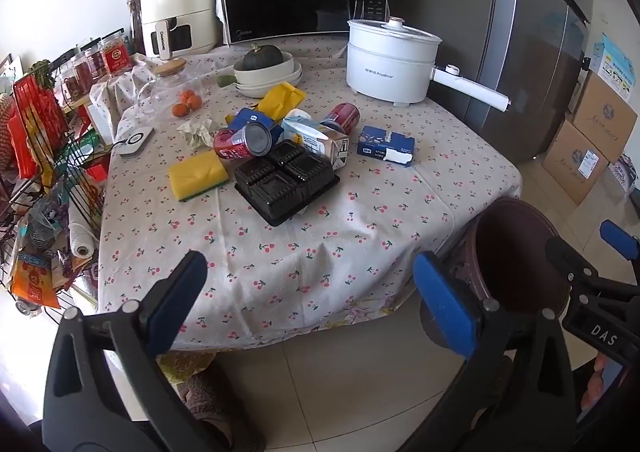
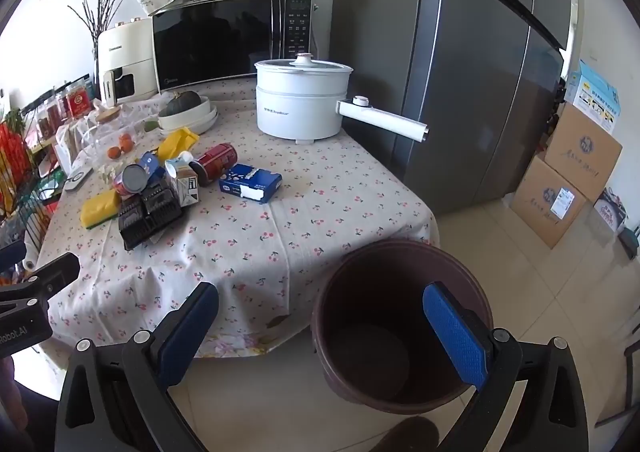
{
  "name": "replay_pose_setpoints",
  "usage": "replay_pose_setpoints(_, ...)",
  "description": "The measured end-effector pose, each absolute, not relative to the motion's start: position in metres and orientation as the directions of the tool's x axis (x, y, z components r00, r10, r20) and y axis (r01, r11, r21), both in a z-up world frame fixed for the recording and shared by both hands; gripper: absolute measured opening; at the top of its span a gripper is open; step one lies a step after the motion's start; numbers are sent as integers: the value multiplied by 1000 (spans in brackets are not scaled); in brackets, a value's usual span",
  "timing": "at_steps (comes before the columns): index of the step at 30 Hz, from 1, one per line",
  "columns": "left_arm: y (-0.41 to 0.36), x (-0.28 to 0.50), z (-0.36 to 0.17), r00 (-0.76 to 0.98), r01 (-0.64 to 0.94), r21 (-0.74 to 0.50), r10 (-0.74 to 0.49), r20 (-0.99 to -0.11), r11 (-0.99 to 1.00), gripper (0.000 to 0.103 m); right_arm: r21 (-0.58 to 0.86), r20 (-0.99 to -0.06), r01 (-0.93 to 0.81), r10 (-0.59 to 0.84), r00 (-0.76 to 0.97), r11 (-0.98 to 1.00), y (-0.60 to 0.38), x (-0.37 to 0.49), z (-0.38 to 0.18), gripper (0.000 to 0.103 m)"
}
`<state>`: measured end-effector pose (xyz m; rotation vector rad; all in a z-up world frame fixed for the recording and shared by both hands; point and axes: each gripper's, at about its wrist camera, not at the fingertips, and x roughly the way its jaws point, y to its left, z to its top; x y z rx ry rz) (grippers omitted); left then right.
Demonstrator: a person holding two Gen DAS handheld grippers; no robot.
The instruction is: Collect trash
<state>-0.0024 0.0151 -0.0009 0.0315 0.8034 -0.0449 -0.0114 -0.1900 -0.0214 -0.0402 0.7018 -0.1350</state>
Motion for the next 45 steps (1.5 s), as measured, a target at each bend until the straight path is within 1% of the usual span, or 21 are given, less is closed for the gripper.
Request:
replay_pose_setpoints(29, 14, -2, -2, 692, 51, 22, -19, -722, 998, 103, -85, -638, 108, -137, 757, 991, -190, -11, -23, 103)
replay_pose_setpoints(36, 15, 0, -3, 696, 40, 41, 2, -718, 998, 103, -95, -638, 117, -151, 755, 989, -196, -14, -23, 103)
replay_pose_setpoints(40, 15, 7, -3, 685, 53, 53, 2, -728, 997, 103, -143, -645, 113, -179, 743, 983, -191, -7, -22, 103)
replay_pose_setpoints(42, 18, 13, -2, 677, 63, 50, -6, -736, 997, 103, -195, -648, 98, -203, 734, 976, -189, -3, -19, 103)
replay_pose_setpoints(45, 25, 22, 4, 698, 44, 88, 32, -716, 995, 103, -183, -660, 78, -181, 729, 980, -186, 5, -10, 103)
